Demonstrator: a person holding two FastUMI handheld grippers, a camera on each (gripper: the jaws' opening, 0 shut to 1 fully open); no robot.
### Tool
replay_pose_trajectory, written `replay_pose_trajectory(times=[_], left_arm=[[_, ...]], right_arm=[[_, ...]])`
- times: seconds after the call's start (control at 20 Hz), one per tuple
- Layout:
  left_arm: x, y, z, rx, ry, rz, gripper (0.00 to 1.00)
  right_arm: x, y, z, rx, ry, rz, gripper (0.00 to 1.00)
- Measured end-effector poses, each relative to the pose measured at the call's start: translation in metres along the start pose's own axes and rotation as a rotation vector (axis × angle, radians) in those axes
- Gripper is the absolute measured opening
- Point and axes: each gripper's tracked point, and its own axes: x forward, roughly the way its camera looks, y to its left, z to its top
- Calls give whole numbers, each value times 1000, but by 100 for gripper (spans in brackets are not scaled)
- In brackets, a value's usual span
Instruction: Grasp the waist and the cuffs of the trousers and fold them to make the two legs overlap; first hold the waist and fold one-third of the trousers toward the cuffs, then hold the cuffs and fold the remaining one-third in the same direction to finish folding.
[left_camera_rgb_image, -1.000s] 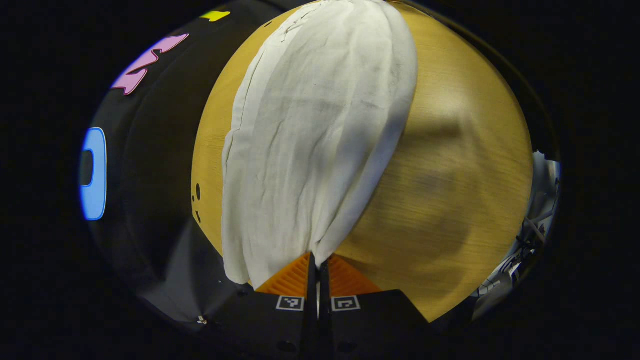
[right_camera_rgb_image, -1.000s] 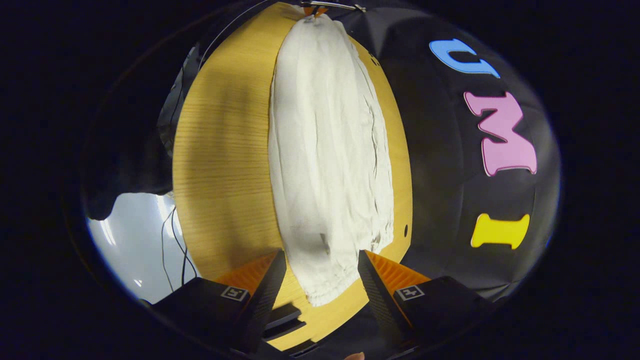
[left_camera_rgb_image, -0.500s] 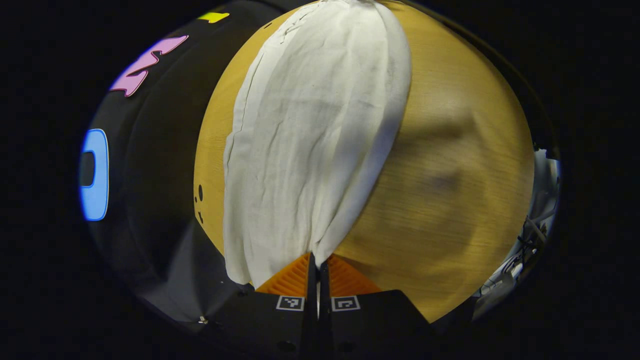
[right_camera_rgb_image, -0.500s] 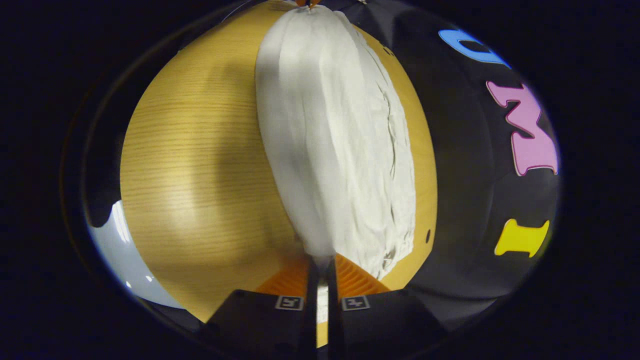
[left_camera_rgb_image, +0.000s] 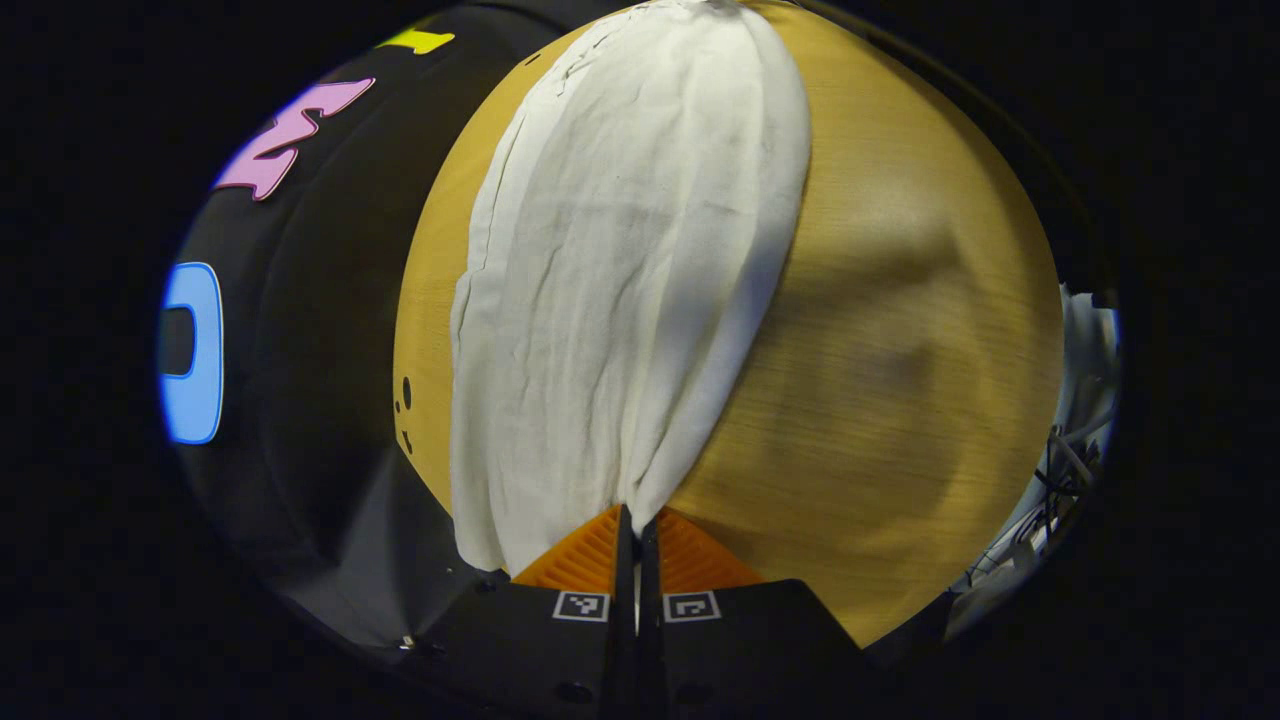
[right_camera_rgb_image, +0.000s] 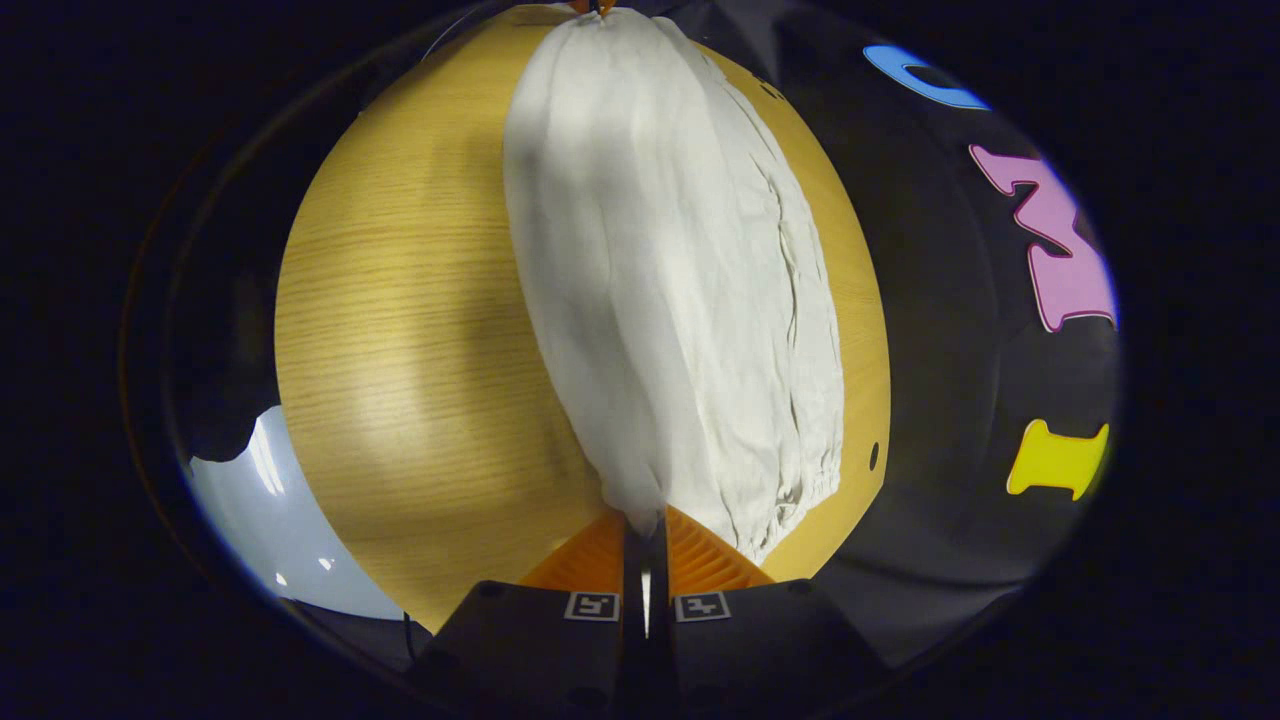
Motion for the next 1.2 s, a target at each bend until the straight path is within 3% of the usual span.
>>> replay_pose_trajectory(times=[0.25, 0.6, 0.75, 0.8, 1.2], left_arm=[[-22, 14, 5, -132, -49, 15, 5], [-46, 82, 17, -336, -90, 102, 5], [-38, 110, 18, -393, -75, 115, 5], [-35, 117, 19, -408, -68, 112, 5], [9, 134, 29, -474, 2, 44, 5]], right_arm=[[-31, -35, 9, 123, -39, -118, 5], [-53, -111, 22, 310, -97, -270, 5], [-43, -140, 25, 353, -102, -293, 10], [-39, -149, 26, 367, -103, -296, 5], [13, -185, 27, 433, -58, -269, 5]])
